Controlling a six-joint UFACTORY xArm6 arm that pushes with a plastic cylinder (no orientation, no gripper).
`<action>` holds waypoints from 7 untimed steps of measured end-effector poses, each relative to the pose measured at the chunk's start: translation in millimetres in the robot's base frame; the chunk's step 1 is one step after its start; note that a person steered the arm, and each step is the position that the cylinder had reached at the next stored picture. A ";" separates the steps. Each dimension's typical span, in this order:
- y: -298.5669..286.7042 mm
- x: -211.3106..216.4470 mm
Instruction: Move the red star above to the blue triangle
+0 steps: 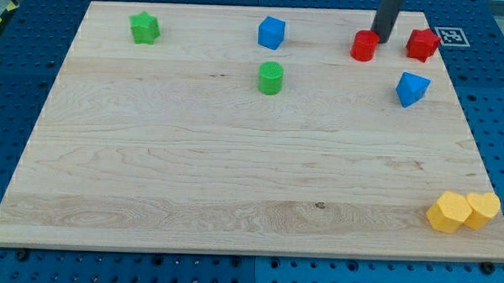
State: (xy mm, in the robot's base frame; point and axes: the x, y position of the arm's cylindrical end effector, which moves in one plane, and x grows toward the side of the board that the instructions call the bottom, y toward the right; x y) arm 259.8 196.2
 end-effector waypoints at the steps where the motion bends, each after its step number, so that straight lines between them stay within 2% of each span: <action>1: -30.3 22.5; 2: -81.9 52.9; 3: -78.7 26.5; 4: -53.5 -19.9; 5: 9.4 -34.0; 6: 74.6 -29.4; 7: 93.8 -4.4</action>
State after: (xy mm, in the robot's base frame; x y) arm 255.4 290.1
